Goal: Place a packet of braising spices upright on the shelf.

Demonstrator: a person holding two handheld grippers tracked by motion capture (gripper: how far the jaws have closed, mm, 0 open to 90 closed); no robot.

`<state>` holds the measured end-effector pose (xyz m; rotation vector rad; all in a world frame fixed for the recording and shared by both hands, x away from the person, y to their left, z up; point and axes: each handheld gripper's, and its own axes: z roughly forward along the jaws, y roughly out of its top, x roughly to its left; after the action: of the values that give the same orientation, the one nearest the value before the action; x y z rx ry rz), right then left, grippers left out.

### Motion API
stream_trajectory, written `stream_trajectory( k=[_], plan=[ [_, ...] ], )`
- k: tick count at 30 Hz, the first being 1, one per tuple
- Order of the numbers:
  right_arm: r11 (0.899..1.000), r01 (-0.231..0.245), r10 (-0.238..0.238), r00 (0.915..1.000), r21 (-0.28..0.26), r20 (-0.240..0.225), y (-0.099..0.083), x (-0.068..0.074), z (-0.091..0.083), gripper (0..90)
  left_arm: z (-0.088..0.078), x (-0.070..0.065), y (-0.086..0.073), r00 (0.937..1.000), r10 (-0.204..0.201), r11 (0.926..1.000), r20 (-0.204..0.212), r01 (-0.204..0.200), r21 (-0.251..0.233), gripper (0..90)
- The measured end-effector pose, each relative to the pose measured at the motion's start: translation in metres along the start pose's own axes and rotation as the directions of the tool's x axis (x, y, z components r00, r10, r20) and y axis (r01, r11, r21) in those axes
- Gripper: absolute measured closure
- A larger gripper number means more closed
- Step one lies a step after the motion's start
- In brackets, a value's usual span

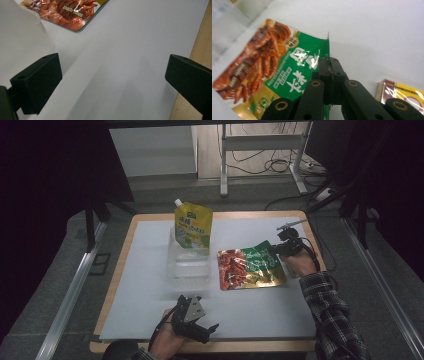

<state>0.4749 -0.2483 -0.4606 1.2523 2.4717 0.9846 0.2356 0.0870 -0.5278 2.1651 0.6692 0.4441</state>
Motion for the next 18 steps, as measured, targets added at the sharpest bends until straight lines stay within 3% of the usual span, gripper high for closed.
stream_trajectory(
  k=[9,18],
  plan=[
    [0.998,0.02,-0.021,0.9992,-0.06,-0.033,0.014,0.013,-0.018,89.6,-0.001,0.001,0.0,1.0,0.003,1.0,-0.007,-0.003,-0.001,0.9],
    [0.992,0.034,-0.047,0.9933,-0.121,-0.106,0.03,0.025,-0.041,89.6,-0.001,0.001,0.0,0.9999,0.011,0.9999,-0.01,-0.011,0.002,1.0]
  ],
)
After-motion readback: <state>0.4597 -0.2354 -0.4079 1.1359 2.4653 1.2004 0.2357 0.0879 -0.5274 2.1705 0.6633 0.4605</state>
